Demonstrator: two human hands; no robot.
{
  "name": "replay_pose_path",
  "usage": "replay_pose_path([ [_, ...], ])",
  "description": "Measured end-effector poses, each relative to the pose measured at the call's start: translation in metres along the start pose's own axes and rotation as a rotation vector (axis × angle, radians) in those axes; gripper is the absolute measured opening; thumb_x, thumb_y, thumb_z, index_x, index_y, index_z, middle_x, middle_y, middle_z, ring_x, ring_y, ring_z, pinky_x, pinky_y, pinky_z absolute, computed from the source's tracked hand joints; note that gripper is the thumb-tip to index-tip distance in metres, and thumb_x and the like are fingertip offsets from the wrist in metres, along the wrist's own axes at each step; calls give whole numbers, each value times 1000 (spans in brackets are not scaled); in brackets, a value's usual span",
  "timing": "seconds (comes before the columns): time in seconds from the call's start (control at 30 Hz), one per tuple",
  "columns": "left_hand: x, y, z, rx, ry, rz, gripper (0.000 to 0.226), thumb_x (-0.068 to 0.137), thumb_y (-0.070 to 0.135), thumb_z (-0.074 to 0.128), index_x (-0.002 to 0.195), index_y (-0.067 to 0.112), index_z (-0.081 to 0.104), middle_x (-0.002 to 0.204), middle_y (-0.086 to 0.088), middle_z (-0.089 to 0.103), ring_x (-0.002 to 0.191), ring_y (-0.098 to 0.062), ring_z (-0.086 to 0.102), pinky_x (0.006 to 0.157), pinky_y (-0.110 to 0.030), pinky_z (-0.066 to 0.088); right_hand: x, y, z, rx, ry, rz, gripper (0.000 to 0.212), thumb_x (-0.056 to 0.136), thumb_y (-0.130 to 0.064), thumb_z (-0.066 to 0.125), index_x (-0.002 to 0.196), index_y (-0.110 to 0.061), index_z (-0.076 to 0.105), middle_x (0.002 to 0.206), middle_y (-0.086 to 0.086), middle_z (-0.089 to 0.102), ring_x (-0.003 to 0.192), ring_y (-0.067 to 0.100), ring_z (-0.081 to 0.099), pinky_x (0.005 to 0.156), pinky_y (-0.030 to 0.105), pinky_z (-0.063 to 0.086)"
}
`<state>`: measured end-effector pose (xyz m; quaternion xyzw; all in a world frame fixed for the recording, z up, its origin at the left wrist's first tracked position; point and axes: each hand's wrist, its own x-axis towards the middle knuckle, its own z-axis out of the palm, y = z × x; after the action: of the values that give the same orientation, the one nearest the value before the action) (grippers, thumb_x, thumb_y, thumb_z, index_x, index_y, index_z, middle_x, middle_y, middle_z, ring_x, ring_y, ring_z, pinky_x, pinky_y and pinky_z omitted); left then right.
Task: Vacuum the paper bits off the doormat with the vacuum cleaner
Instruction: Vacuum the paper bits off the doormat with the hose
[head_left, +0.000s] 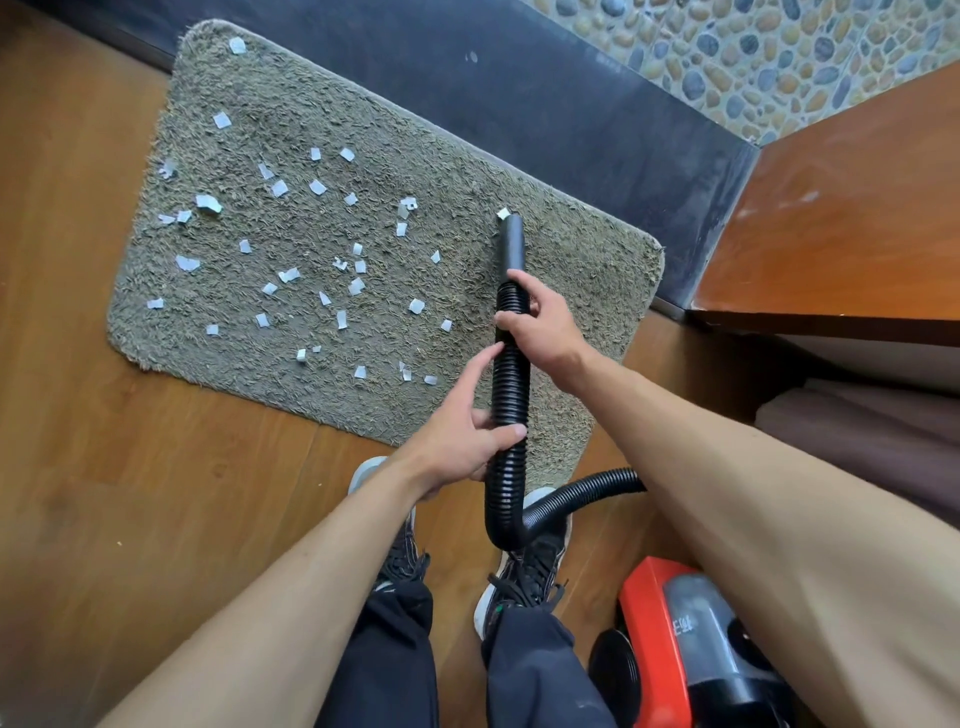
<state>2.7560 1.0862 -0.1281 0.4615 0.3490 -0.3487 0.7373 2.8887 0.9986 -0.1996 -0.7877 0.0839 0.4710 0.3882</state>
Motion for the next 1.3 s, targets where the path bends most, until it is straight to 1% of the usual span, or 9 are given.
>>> replay_pose_path([
  [0.13, 2, 5, 2, 11, -4, 6, 86, 94, 4, 62, 146, 56, 18, 110, -23, 69, 86, -20, 70, 78, -51, 58, 5, -4, -6, -20, 9, 4, 66, 78, -13, 64, 140, -29, 47, 113, 6, 60, 96, 20, 61, 95, 49, 52],
  [0.3, 0, 4, -2, -19, 5, 11, 86, 94, 3, 62, 147, 55, 18, 102, -17, 72, 82, -16, 70, 71, -43, 60, 6, -7, 1, -25, -12, 4, 65, 78, -13, 63, 139, -31, 48, 113, 5, 60, 99, 24, 63, 92, 49, 54],
  [0.47, 1, 6, -9, -56, 38, 27, 85, 94, 1, 61, 145, 56, 20, 107, -21, 71, 85, -20, 70, 76, -49, 59, 14, -16, 9, -62, -25, -15, 66, 79, -13, 62, 140, -33, 46, 115, 6, 59, 96, 21, 63, 89, 48, 56],
  [0.67, -5, -3, -14, -84, 48, 35, 84, 94, 1, 61, 143, 57, 21, 93, -11, 72, 84, -21, 70, 77, -54, 58, 10, -18, 22, -127, -65, -5, 71, 69, -23, 62, 137, -37, 47, 118, 6, 60, 101, 25, 64, 90, 50, 55],
  [0.8, -19, -20, -9, -120, 53, 9, 85, 93, 0, 62, 143, 58, 22, 100, -18, 73, 85, -24, 72, 72, -48, 62, -4, -8, 26, -144, -121, 16, 70, 75, -18, 63, 140, -33, 45, 121, 10, 59, 100, 26, 64, 90, 50, 55],
  [0.9, -29, -34, -5, -167, 70, 2, 85, 94, 1, 62, 144, 57, 22, 96, -13, 71, 80, -18, 70, 66, -40, 61, -17, 0, 32, -149, -170, 30, 67, 81, -11, 62, 142, -31, 44, 119, 13, 59, 94, 25, 65, 88, 49, 56],
  [1.0, -37, -46, -5, -188, 98, 0, 85, 94, 2, 63, 143, 59, 22, 92, -6, 74, 81, -15, 71, 71, -43, 61, -24, 1, 44, -204, -201, 22, 69, 75, -19, 63, 140, -33, 45, 115, 9, 60, 98, 27, 65, 89, 50, 56],
  [1.17, -42, -52, -14, -242, 138, 3, 84, 94, 1, 62, 144, 57, 23, 94, -13, 72, 79, -16, 69, 60, -31, 56, -22, -7, 64, -251, -211, 2, 73, 67, -25, 62, 138, -34, 47, 112, 8, 62, 98, 26, 65, 89, 49, 56],
  [1.3, -44, -55, -19, -234, 124, 9, 83, 94, 2, 62, 144, 57, 24, 88, -3, 74, 73, -12, 68, 56, -29, 53, -24, -6, 66, -250, -201, 4, 70, 73, -19, 65, 140, -31, 47, 116, 10, 61, 98, 26, 65, 89, 49, 56],
])
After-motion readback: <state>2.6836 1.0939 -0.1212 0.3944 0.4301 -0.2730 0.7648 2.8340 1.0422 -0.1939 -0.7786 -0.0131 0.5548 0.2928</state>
